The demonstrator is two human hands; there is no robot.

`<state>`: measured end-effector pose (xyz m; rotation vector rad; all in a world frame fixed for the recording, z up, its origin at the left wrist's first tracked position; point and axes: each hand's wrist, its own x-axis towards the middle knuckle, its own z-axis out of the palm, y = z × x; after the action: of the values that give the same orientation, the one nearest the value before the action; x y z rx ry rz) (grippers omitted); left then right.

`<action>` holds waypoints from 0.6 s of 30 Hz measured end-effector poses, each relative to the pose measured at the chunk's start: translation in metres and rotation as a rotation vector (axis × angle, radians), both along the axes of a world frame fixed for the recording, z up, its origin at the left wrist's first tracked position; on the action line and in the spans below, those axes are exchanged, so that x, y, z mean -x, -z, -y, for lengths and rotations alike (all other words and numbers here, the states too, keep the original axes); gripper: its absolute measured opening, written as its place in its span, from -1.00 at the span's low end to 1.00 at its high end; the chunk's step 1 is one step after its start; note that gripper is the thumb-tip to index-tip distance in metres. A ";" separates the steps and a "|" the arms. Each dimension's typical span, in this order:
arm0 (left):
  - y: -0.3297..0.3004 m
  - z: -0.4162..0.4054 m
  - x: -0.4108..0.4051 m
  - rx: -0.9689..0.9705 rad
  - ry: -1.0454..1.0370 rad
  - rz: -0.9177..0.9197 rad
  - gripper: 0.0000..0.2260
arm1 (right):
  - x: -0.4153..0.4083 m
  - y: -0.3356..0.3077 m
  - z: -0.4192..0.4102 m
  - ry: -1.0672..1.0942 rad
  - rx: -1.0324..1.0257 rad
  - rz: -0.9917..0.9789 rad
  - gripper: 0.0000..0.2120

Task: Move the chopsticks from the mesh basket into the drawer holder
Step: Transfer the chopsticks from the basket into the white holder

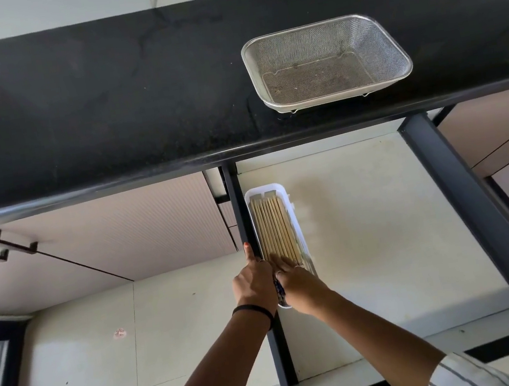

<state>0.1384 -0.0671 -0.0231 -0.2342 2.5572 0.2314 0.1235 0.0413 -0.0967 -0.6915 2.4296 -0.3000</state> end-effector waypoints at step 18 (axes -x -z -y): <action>0.012 0.002 -0.002 -0.019 -0.094 -0.027 -0.13 | 0.096 -0.016 0.041 0.135 0.063 0.013 -0.36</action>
<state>0.1400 -0.0690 -0.0355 -0.3469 2.5722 0.2966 0.0276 0.0002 -0.0802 -0.5512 2.4683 -0.4349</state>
